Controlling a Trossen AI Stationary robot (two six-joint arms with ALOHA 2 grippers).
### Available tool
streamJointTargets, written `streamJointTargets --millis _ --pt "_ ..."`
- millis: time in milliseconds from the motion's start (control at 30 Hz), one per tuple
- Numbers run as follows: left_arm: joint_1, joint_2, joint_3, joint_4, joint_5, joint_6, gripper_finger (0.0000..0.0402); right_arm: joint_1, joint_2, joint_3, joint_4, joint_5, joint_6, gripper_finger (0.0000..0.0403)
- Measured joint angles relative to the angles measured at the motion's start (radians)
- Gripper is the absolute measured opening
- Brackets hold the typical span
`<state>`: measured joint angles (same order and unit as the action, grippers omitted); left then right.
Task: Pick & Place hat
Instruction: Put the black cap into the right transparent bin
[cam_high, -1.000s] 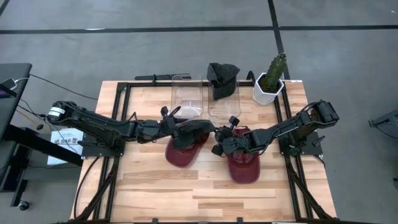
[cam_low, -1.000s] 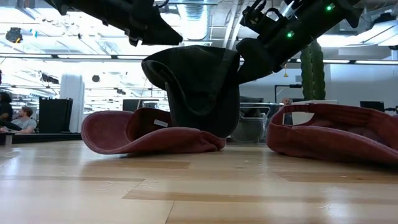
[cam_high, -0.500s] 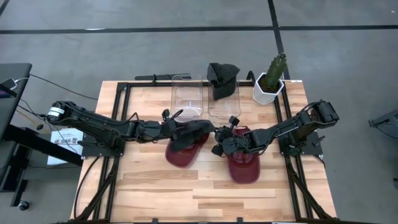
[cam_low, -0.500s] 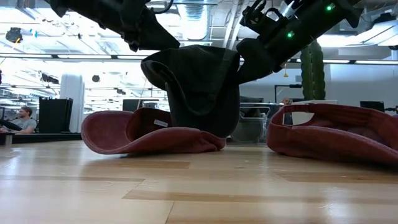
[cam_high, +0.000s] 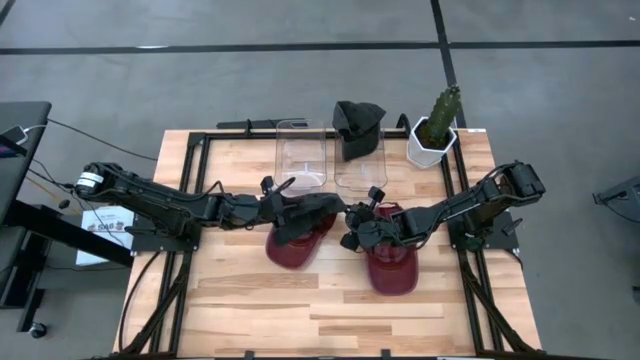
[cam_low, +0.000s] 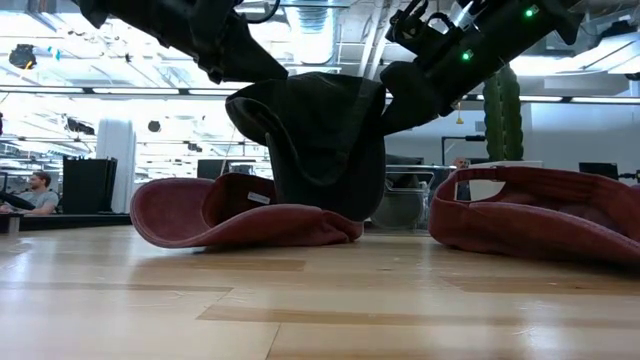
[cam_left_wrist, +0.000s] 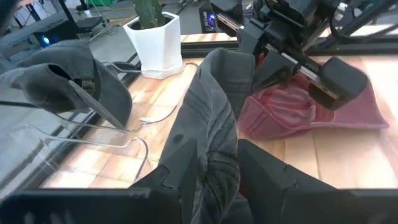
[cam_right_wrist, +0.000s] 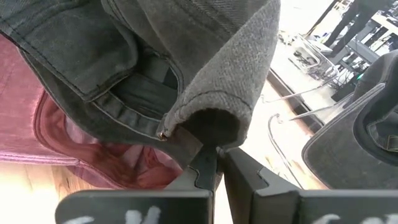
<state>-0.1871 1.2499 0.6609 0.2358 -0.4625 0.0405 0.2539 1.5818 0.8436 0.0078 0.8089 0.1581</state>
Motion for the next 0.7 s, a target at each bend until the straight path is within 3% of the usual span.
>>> streamJointTargets --millis 400,700 --pt "0.0 0.0 0.0 -0.004 -0.086 0.083 0.0159 0.001 0.0 0.0 0.0 0.0 0.0 0.0007" --pt "0.016 0.017 -0.001 -0.01 -0.088 0.082 0.0155 0.001 0.0 0.0 0.0 0.0 0.0 0.0007"
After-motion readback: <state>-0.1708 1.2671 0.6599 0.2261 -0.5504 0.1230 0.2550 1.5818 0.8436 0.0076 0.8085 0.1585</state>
